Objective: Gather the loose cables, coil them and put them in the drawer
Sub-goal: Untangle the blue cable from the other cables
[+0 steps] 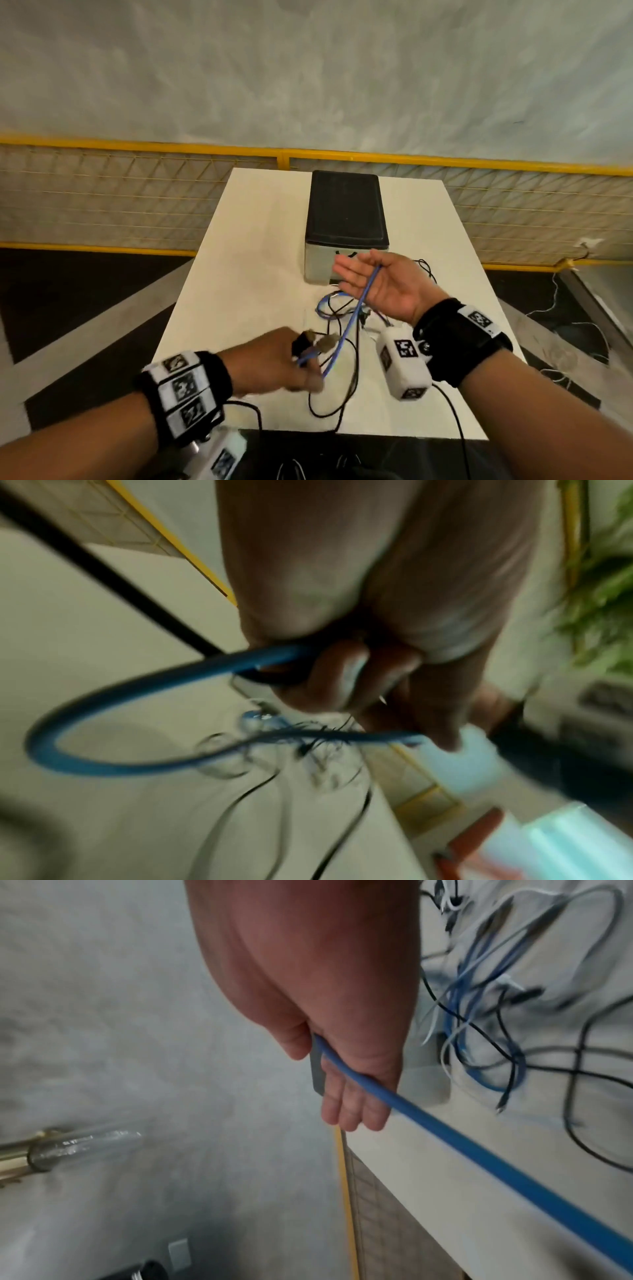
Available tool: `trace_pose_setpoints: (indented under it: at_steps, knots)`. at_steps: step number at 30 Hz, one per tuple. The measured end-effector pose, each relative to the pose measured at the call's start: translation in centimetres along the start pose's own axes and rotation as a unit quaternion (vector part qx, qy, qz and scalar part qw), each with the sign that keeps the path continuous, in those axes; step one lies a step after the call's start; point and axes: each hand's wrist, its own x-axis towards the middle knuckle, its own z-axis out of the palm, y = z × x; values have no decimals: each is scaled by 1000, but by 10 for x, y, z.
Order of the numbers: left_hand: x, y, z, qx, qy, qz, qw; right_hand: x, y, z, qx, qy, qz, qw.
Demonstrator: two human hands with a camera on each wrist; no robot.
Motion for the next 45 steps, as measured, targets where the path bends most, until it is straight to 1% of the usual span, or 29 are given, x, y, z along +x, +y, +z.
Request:
trace_pose_setpoints:
  at_steps: [1, 3, 4, 6, 7, 8, 9, 11, 12, 13, 14, 16, 19, 21, 23, 25, 28, 31, 34, 35, 36, 37, 38, 39, 40, 41, 42, 43, 45]
  knots:
    - [-10, -15, 1, 19, -24, -26, 999, 0, -4, -4, 1, -3, 1, 1000]
    - [-25, -37, 0, 38, -45, -83, 995, -2, -3, -6, -22, -7, 13, 1000]
    - [-30, -43, -2, 45, -54, -98, 993, -3, 1, -6, -33, -5, 20, 999]
    - [-37, -43, -8, 66, -63, -94, 991, -3, 10, -7, -26, -1, 22, 999]
    - [-38, -38, -12, 62, -47, -77, 994, -3, 13, -7, -20, 4, 19, 1000]
    - [-37, -30, -17, 34, -8, -62, 997, -4, 17, -8, -15, 11, 18, 1000]
    - [-33, -22, -21, -19, 50, -52, 997, -6, 20, -8, -17, 17, 18, 1000]
    - [-17, -4, -29, -123, 164, -26, 978, -7, 29, -8, -33, 19, 23, 999]
    - [-6, 7, -30, -145, 207, -5, 968, -9, 34, -6, -41, 18, 27, 999]
    - [5, 18, -27, -137, 233, 22, 963, -9, 40, -4, -50, 17, 32, 998]
    - [15, 30, -22, -118, 240, 48, 962, -11, 46, -1, -55, 14, 35, 998]
    - [33, 44, -10, -92, 227, 77, 966, -12, 56, 5, -54, -6, 38, 998]
    - [50, 40, 3, -67, 218, 75, 971, -14, 62, 7, -29, -21, 43, 998]
    - [52, 34, 8, -89, 206, 70, 972, -16, 61, 4, -20, -19, 47, 998]
    - [43, 30, 12, -88, 163, 56, 981, -15, 58, 0, 2, 1, 52, 999]
    - [30, 22, 12, -59, 113, 34, 991, -12, 53, -3, 9, 28, 58, 998]
    - [2, 6, 9, -9, 38, 5, 999, -6, 43, -7, 4, 43, 49, 998]
    - [-26, -5, 5, 1, -45, -18, 999, 0, 37, -12, 23, 65, 43, 997]
    - [-46, -10, -4, 20, -123, -43, 991, 1, 44, -12, 28, 75, 49, 996]
    - [-48, -12, -7, 42, -138, -53, 988, 2, 48, -12, 33, 80, 50, 995]
    - [-48, -13, -11, 62, -139, -57, 987, 4, 51, -12, 35, 82, 45, 995]
    - [-46, -12, -14, 67, -122, -52, 989, 4, 54, -12, 35, 86, 39, 995]
    - [-42, -10, -17, 56, -80, -39, 994, 3, 55, -12, 33, 86, 34, 995]
    - [-35, -8, -21, 24, -12, -38, 999, 2, 56, -13, 28, 86, 33, 995]
    - [-25, -4, -24, -25, 65, -44, 997, 0, 57, -14, 19, 80, 34, 996]
    - [-14, 2, -25, -73, 128, -46, 988, -2, 57, -14, 7, 74, 37, 997]
    - [-3, 11, -24, -101, 167, -37, 980, -4, 58, -13, -5, 68, 41, 997]
    - [8, 21, -21, -108, 180, -24, 977, -6, 59, -11, -18, 63, 44, 997]
    - [26, 38, -10, -114, 171, 9, 979, -8, 61, -6, -44, 55, 46, 996]
